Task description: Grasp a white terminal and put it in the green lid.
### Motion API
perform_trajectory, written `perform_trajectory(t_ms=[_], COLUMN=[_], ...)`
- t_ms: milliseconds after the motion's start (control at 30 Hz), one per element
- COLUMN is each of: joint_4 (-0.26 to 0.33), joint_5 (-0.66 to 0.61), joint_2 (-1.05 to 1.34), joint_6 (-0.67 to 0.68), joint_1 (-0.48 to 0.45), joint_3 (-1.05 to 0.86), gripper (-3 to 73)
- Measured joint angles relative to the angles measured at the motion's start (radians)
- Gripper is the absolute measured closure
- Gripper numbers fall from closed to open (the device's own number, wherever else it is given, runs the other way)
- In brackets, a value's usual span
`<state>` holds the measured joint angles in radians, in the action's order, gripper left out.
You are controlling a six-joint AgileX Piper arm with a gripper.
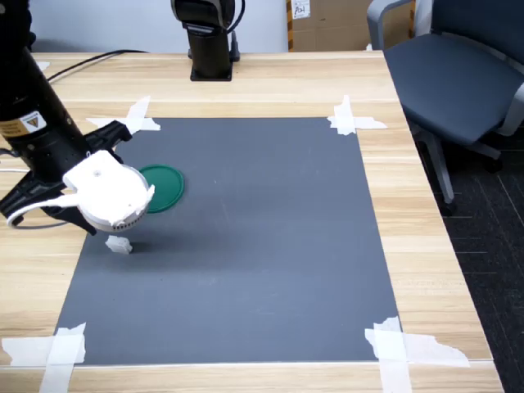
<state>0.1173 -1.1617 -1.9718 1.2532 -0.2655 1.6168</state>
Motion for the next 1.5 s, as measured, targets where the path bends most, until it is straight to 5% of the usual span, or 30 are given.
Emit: perform_trajectory(t_ms=[533, 1000, 1167, 1500], joint_4=[-0.013, -0.082, -0.099, -0.1], joint_5=[0.05, 0.072, 0.09, 0.082], joint_2=[-0.071, -0.11, -0.11, -0.111], joint_6=[0.046, -0.059, -0.075, -0.075], joint_1=[0.01, 0.056, 0.056, 0.056], joint_3=[0.0, 0.0, 0.0, 0.0], gripper=[22.8, 23.9, 31.3, 59.9])
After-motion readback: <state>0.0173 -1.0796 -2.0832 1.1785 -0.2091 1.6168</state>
